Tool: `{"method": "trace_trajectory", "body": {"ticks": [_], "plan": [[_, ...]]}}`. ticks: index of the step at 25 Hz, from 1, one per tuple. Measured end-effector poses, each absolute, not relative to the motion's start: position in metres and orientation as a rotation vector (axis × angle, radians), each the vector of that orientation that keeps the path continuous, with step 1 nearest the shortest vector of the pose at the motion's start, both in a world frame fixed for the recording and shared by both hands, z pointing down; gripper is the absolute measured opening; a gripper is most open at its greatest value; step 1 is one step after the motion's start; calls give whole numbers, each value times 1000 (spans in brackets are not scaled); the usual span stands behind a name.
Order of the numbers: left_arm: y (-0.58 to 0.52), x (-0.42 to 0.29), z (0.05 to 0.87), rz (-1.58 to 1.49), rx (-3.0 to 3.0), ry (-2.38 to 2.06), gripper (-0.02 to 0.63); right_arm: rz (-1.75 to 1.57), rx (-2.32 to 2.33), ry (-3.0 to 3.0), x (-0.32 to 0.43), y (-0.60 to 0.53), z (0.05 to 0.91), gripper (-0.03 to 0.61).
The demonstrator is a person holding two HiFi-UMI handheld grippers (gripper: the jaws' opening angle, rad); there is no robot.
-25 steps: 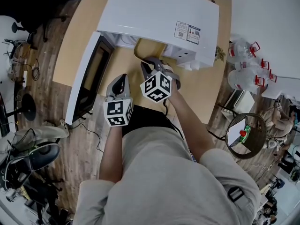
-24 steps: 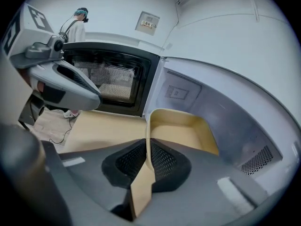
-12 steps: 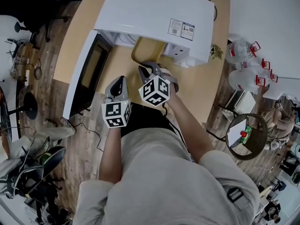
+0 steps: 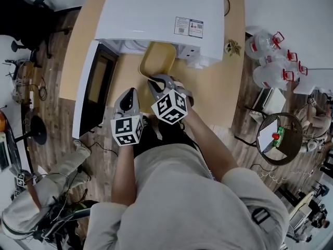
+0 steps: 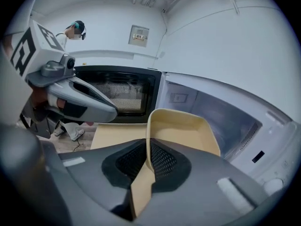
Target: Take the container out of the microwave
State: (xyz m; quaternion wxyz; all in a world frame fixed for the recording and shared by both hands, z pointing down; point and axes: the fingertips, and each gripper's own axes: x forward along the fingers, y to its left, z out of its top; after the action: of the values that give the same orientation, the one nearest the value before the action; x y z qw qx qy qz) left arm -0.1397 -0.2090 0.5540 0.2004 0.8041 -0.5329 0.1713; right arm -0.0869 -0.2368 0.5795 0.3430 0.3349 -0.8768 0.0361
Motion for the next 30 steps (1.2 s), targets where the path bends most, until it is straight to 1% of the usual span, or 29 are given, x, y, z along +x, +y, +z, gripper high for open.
{"method": "trace_trajectory", "body": {"ticks": [18, 30], "plan": [[-191, -150, 550, 485, 2402, -1262, 2, 272, 1123, -2269, -92, -181, 568, 34], [-165, -137, 545, 469, 2537, -1040, 2, 397, 1402, -2220, -87, -131, 561, 34]]}}
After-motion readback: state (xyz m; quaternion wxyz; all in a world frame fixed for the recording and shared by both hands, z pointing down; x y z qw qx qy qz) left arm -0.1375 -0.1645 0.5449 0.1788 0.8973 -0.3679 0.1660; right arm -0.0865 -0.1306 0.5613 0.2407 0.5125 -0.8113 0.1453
